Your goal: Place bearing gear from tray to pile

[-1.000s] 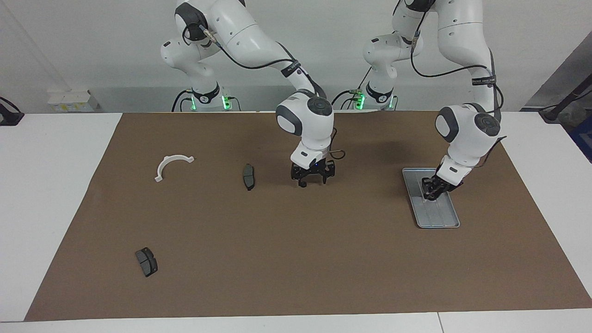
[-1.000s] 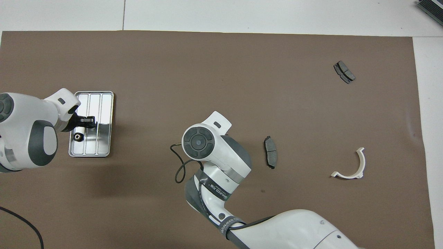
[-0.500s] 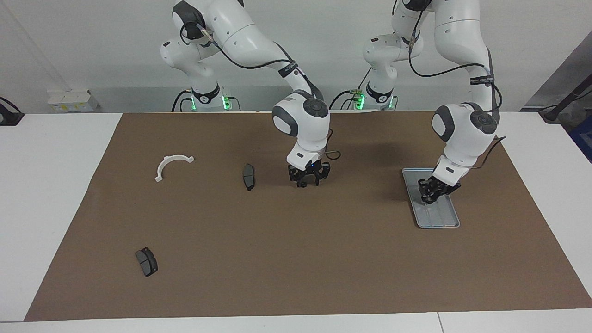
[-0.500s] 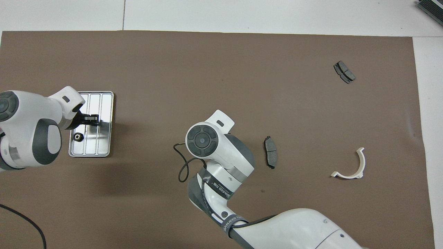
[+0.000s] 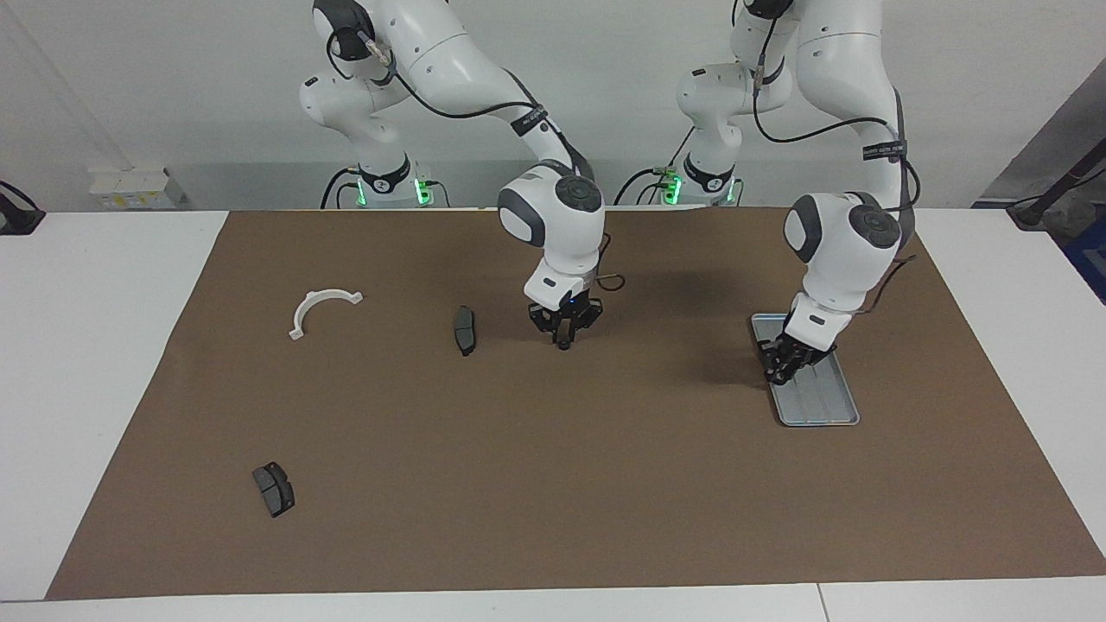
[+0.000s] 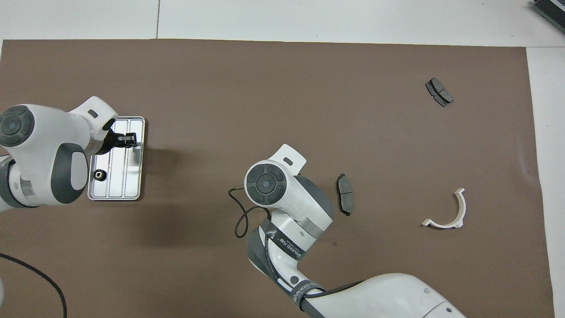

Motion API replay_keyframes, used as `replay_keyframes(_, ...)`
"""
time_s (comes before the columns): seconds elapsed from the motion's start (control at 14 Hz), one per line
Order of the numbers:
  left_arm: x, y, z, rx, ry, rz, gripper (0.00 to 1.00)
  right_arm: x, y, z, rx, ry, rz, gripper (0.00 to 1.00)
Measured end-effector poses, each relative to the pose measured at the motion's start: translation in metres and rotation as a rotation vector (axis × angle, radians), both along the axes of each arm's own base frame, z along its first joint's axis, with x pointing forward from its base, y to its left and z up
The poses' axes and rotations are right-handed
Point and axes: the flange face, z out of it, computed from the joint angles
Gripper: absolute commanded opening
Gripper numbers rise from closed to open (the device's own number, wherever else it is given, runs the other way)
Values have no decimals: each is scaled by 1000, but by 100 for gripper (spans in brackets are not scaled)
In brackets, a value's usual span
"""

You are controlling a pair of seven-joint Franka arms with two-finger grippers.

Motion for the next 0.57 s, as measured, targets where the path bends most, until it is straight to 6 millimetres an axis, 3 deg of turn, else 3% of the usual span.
replay_keyframes(0.43, -5, -34, 0, -15, 8, 56, 14, -2, 2, -6, 58, -49, 12, 34)
replay_keyframes(0.5, -6, -39, 0, -17, 9, 61, 14, -3, 2, -8, 58, -48, 13, 32)
replay_keyframes(0.57, -6, -43, 0, -18, 10, 68, 14, -3, 1, -9, 57, -47, 13, 23)
